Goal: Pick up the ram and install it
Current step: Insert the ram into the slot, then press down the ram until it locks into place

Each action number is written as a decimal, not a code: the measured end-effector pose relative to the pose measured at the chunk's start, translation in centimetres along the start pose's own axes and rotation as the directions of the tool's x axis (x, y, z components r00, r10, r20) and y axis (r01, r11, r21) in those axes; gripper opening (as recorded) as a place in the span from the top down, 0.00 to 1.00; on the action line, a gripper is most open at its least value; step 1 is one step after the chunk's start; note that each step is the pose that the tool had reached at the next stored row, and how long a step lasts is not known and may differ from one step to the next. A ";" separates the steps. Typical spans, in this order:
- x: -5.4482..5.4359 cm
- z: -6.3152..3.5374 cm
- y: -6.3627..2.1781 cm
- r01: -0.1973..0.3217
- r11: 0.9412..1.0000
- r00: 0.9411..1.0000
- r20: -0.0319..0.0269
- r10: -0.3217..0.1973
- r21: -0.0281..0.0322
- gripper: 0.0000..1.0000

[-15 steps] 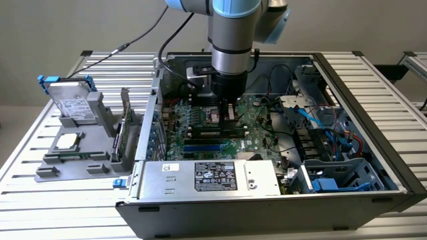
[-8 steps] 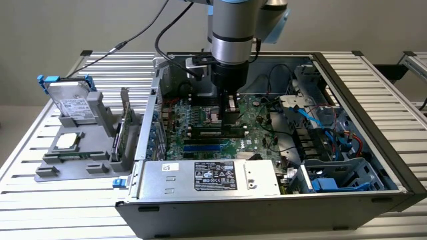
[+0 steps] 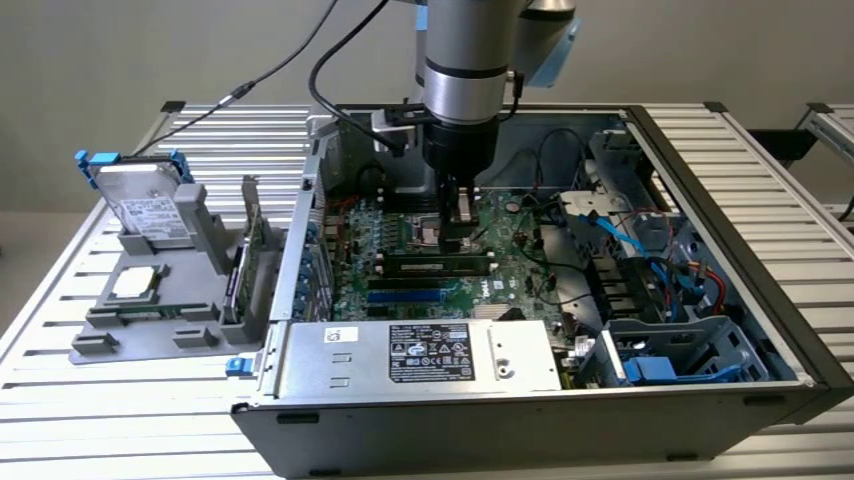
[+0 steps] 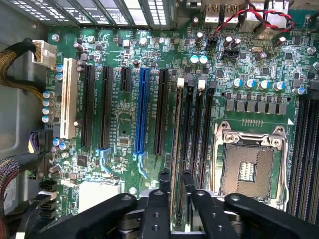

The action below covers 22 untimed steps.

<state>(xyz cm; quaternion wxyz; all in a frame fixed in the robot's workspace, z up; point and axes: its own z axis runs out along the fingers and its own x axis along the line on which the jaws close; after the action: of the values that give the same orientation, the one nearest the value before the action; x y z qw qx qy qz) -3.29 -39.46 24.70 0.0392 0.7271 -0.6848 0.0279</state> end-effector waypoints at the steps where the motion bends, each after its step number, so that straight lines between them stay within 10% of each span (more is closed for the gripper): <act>1: 0.0 0.00 0.00 0.000 1.000 1.000 0.000 0.000 0.000 0.82; 22: 0.1 0.00 -0.34 0.000 1.000 1.000 0.000 0.000 0.000 0.90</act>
<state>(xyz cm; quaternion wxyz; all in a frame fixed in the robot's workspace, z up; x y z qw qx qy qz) -2.94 -39.58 24.71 0.0394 0.7271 -0.6848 0.0279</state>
